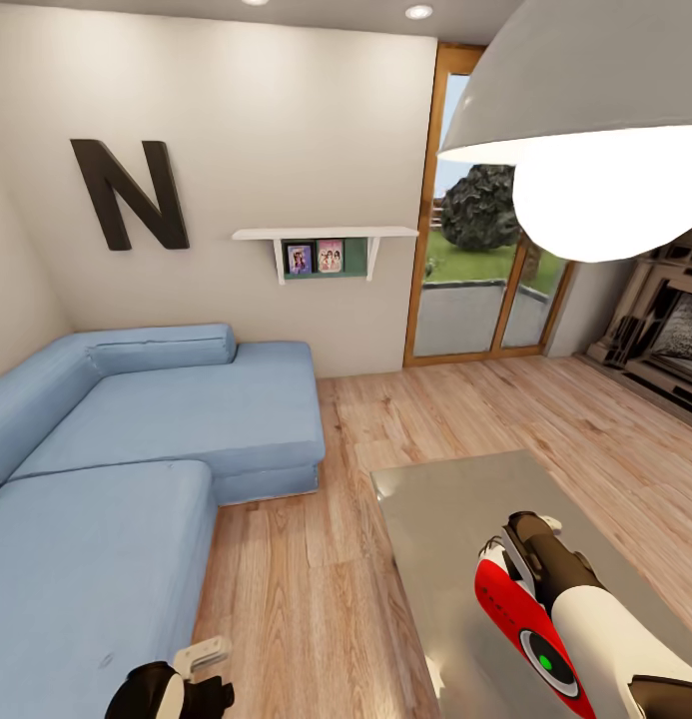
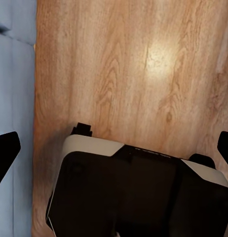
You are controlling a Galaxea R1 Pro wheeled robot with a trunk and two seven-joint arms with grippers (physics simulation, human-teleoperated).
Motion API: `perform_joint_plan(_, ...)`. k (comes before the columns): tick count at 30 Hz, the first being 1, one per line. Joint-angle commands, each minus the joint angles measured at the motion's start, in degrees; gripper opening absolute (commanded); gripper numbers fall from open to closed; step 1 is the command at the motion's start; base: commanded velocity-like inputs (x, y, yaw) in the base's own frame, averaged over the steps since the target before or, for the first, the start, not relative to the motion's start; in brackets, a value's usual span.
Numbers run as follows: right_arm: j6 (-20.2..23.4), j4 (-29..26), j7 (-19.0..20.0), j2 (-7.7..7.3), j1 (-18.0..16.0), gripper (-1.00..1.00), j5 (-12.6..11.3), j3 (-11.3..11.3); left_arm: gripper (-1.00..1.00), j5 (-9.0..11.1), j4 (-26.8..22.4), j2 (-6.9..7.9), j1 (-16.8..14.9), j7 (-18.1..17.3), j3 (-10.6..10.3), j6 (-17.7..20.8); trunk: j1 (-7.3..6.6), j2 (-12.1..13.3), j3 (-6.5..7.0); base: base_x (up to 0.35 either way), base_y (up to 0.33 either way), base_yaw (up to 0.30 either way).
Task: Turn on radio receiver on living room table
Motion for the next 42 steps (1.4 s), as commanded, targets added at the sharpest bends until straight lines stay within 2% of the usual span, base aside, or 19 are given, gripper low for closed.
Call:
perform_joint_plan(1,0.1,0.0,0.0,0.00,0.0,-1.00,0.4,0.0,1.00,0.0,0.0,-0.02,0.0,0.0,0.0,0.0,0.22,-0.4,-0.18,0.000,0.000,0.000)
perform_joint_plan(42,0.1,0.1,0.0,0.26,0.0,-1.00,0.4,0.3,1.00,0.0,0.0,-0.16,0.0,0.0,-0.1,0.1,9.23,-16.9,-7.54,0.000,0.000,0.000)
